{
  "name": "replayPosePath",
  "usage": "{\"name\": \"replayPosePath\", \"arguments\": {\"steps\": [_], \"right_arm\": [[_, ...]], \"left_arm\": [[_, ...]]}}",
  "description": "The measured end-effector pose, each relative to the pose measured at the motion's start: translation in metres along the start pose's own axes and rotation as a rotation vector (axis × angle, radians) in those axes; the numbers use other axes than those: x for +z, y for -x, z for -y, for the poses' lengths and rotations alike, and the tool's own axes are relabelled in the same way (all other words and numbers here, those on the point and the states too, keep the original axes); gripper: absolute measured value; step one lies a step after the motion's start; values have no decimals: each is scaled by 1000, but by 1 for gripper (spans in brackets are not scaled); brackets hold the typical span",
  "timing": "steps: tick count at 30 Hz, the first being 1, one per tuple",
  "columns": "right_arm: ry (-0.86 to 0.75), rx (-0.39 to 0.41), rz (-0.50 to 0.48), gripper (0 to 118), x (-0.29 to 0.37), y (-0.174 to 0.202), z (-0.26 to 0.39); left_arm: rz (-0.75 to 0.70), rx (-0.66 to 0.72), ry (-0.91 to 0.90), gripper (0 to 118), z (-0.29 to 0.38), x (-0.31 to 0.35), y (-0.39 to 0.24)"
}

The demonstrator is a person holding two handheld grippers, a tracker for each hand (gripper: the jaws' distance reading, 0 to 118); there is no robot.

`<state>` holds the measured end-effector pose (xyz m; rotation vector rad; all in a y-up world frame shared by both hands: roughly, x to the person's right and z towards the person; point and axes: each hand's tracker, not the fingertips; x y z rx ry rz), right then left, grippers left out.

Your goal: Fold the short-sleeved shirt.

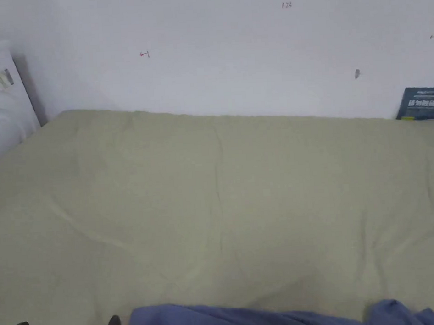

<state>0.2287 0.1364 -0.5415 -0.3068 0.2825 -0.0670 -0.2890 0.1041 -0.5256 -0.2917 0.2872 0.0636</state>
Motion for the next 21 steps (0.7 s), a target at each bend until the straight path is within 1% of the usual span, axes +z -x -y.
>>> {"name": "replayPosePath", "arguments": {"steps": [1,2,3,4,5,6,7,9,11,12,13,14,15,16,17,18,19,20,21], "right_arm": [[-35,4,13,71,4,11,-5],[-63,17,33,42,7,21,-10],[-85,30,41,16,10,30,-14],[-110,29,50,14,12,36,-20],[-133,16,24,13,12,39,-22],[-144,8,-15,11,13,42,-26],[-134,22,-17,11,13,46,-30],[-137,56,-2,11,13,52,-31],[-131,54,-14,11,13,54,-32],[-127,54,-13,11,12,55,-31],[-120,55,-14,11,10,55,-29],[-109,58,-11,11,8,55,-28],[-97,53,-5,11,7,55,-26],[-83,42,-3,11,5,55,-26],[-71,30,0,11,4,53,-24],[-68,26,8,11,3,52,-23],[-65,23,14,11,3,52,-22],[-61,20,19,11,2,52,-23],[-56,13,25,11,1,51,-22]], "left_arm": [[-24,-24,8,117,0,-8,1],[-13,-44,30,105,1,-18,2],[16,-56,65,62,-6,29,-1],[52,-40,101,18,-7,36,-3],[58,-26,132,6,-8,34,-3],[78,2,158,6,-6,32,-2],[124,56,160,6,-12,27,5],[159,155,269,6,-10,12,16],[258,301,360,7,-1,-13,33],[333,398,425,27,3,-31,43],[394,462,482,67,9,-46,53],[460,546,557,67,18,-64,64],[487,547,597,83,29,-82,67],[544,525,660,111,38,-95,69],[563,499,589,118,27,-104,86],[585,524,689,118,24,-119,99],[548,540,693,118,22,-131,109],[555,553,709,118,45,-118,67],[563,576,724,118,50,-122,66]]}}
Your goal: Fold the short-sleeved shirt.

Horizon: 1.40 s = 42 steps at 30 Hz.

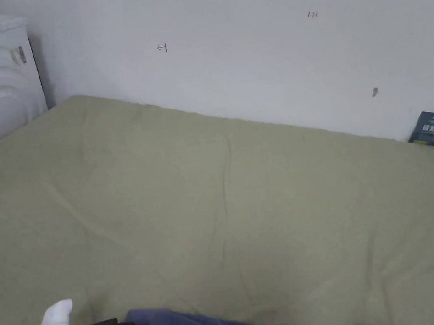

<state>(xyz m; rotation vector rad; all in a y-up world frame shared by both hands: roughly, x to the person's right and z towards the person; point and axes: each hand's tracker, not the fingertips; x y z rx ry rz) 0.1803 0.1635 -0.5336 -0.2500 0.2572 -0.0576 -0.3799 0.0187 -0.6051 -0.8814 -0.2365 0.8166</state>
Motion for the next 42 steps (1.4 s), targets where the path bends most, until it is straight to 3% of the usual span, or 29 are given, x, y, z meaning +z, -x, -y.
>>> {"name": "replayPosePath", "arguments": {"steps": [2,3,5,10,14,18,19,21,24,26,33,40,42], "right_arm": [[7,-15,5,11,-3,-1,-2],[9,-19,8,11,-4,-1,-3],[12,-22,16,11,-7,-1,-4],[18,-47,-2,11,-16,-1,-6],[21,-63,-26,11,-22,4,-6],[19,-66,-43,11,-23,8,-9],[11,-67,-49,11,-22,7,-10],[2,-60,-52,11,-20,7,-10],[-2,-60,-54,11,-19,3,-11],[-4,-67,-52,11,-18,1,-11],[-7,-79,-27,11,-12,-7,-5],[-11,-97,-11,11,-7,-15,-3],[-19,-105,-6,11,-5,-16,-3]], "left_arm": [[39,81,31,118,-4,-10,11],[50,103,33,118,-11,-20,50],[178,104,29,118,-17,-22,66],[336,221,69,118,-37,-48,100],[408,177,180,118,-19,-78,70],[305,60,232,114,-27,-81,40],[295,64,229,96,-28,-73,34],[251,2,243,16,-26,-69,24],[38,-56,291,16,-18,-83,15],[75,-55,248,16,-11,-85,7],[10,71,21,14,-5,-63,-7],[-150,72,-25,12,-27,-32,-1],[-125,74,-31,12,-35,-24,1]]}}
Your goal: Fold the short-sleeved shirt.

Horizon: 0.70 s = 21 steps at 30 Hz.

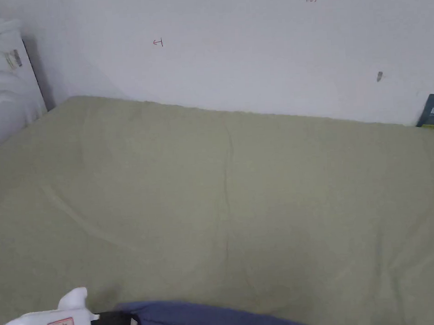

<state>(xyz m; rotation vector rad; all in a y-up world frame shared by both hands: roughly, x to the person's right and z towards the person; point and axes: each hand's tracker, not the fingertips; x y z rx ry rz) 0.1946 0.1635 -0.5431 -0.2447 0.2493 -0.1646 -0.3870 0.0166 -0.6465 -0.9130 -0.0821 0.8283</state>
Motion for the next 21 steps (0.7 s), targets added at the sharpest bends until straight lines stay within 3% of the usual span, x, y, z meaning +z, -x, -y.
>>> {"name": "replayPosePath", "arguments": {"steps": [11,16,21], "right_arm": [[-8,8,-1,11,6,-4,1],[-1,9,-11,11,5,-3,2],[-12,13,-21,11,9,-3,2]], "left_arm": [[-287,-204,-151,12,-36,46,-30],[-288,-409,-151,12,11,38,-105],[-327,-641,-138,12,79,-24,-176]]}}
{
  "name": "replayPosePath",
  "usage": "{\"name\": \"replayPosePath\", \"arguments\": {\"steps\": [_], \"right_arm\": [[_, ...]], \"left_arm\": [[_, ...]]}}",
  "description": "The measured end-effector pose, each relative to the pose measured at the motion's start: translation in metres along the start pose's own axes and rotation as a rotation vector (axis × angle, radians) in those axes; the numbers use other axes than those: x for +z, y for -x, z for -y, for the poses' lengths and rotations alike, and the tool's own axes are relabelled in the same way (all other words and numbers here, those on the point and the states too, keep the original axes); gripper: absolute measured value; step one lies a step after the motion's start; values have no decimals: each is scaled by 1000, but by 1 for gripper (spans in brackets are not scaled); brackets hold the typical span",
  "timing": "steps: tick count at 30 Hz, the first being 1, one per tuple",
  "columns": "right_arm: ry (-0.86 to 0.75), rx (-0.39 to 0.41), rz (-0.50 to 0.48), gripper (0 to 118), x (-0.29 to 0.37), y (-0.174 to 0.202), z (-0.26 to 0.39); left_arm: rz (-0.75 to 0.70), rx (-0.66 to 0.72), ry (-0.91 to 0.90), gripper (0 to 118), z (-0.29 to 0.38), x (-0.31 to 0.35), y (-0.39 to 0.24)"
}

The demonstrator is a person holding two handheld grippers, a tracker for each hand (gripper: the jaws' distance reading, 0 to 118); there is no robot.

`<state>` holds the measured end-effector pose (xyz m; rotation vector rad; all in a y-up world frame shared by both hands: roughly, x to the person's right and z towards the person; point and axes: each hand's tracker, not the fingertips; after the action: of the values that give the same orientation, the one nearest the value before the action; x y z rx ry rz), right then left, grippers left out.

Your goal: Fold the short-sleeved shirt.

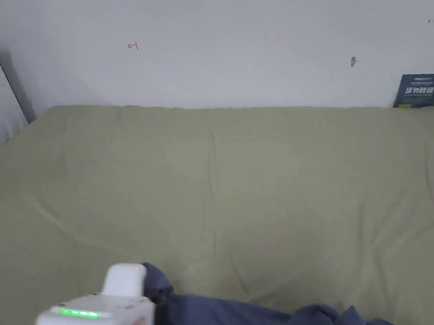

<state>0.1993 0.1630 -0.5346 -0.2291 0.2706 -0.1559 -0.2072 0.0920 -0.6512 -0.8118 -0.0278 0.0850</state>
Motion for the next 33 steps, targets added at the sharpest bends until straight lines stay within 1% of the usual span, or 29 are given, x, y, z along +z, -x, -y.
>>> {"name": "replayPosePath", "arguments": {"steps": [2,3,4,6,7,8,9,10,11,13,14,15,16,17,18,19,20,21,22,23,24,27,29,33], "right_arm": [[-4,2,1,11,3,0,2],[-4,3,4,11,5,-1,3],[-5,1,5,11,8,-1,4],[-9,-5,5,11,13,-4,5],[-12,-2,8,11,15,-5,5],[-13,2,12,11,16,-6,6],[-12,6,14,11,17,-8,6],[-10,10,15,11,17,-9,6],[-9,14,19,11,16,-9,6],[-12,21,21,11,16,-10,7],[-13,21,22,11,16,-10,7],[-14,18,22,11,16,-11,7],[-13,15,22,11,15,-11,8],[-11,13,22,11,14,-10,10],[-9,10,23,11,12,-9,12],[-3,6,23,11,11,-9,14],[3,0,24,11,10,-8,15],[13,-11,20,11,9,-6,17],[21,-22,12,11,8,-6,17],[24,-27,10,11,8,-5,18],[26,-27,10,11,7,-3,18],[29,-16,16,11,9,0,16],[25,-11,22,11,10,0,14],[26,1,46,11,12,-2,13]], "left_arm": [[6,-39,34,12,10,-29,-38],[-24,-58,64,12,18,-48,-54],[-20,-68,81,12,24,-62,-67],[-23,-40,110,12,37,-88,-76],[-9,-13,93,19,41,-94,-75],[10,10,102,43,42,-95,-74],[30,-4,118,90,43,-93,-73],[94,4,111,113,43,-87,-69],[128,7,92,117,42,-74,-66],[201,-10,-7,117,36,-37,-55],[231,-17,0,117,33,-22,-45],[220,4,-9,117,31,-8,-32],[216,44,-74,116,29,3,-16],[209,87,-117,113,29,11,-1],[200,155,-126,77,27,15,17],[203,233,-83,17,25,16,33],[236,283,-72,17,23,14,47],[225,300,-71,0,24,8,54],[160,294,-75,2,31,7,55],[172,257,-108,2,33,1,59],[206,258,-90,2,34,-13,58],[297,337,-36,2,40,-43,45],[285,332,-3,2,47,-63,26],[382,370,64,2,58,-99,-18]]}}
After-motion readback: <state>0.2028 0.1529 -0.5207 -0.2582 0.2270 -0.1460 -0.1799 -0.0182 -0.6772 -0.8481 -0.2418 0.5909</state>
